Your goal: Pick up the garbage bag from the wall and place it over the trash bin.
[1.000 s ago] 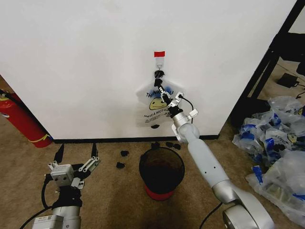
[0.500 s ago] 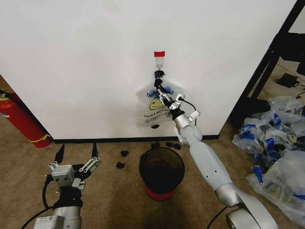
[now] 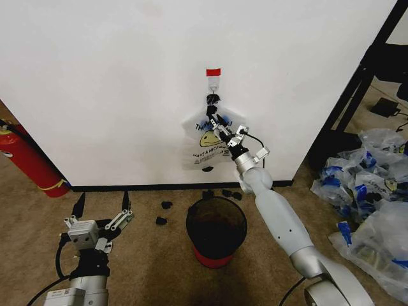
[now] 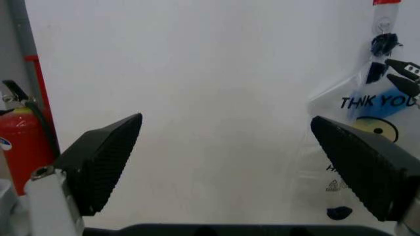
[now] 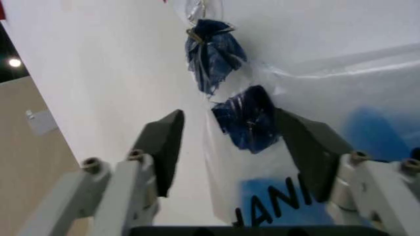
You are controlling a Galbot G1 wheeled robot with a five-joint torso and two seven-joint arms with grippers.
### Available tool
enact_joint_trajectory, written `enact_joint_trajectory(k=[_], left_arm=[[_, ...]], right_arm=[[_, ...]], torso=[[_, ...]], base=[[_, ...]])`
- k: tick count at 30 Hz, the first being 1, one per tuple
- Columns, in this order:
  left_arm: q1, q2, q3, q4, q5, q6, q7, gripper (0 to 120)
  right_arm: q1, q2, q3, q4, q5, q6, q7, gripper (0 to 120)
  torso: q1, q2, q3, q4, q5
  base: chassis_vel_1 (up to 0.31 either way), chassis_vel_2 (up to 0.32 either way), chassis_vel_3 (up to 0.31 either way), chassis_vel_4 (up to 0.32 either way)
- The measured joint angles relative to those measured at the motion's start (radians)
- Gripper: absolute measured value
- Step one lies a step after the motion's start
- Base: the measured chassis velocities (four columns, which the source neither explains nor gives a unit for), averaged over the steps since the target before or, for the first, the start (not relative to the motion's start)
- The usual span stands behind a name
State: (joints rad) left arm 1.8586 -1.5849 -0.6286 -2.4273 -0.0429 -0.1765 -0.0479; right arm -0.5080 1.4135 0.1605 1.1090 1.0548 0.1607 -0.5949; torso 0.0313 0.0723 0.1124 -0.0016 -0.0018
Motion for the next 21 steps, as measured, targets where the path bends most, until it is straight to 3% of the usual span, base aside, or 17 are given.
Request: enact_joint_trajectory(k=[6,11,16,21], left_arm=[[-0.001,0.0,0.0,0.002,0.001,-0.003,0.0,100],[-0.001,0.002,-0.003,0.004,0.001,-0.004,-0.001,100],[-0.001,0.011,-0.011,0.004,0.0,-0.005,-0.003,100],[0.0,0.015,-0.012,0.003,0.0,-0.005,-0.003,100]], right_arm=[[0.018,0.003,-0.001,-0.022,0.0,0.004,0.004,41],[0.029,0.006,-0.001,-0.029,0.0,0.005,0.007,41],[0.042,0.012,-0.001,-0.046,-0.008,0.007,0.009,52],[0.046,0.013,0.001,-0.05,-0.021,0.013,0.01,54]], torso=[[0.0,0.0,0.0,0.0,0.0],[0.0,0.0,0.0,0.0,-0.0001],[0.0,0.0,0.0,0.0,-0.0001],[0.0,0.0,0.0,0.0,-0.0001]], base=[[0.0,0.0,0.0,0.0],[0.0,0.0,0.0,0.0],[0.0,0.0,0.0,0.0],[0.0,0.0,0.0,0.0]])
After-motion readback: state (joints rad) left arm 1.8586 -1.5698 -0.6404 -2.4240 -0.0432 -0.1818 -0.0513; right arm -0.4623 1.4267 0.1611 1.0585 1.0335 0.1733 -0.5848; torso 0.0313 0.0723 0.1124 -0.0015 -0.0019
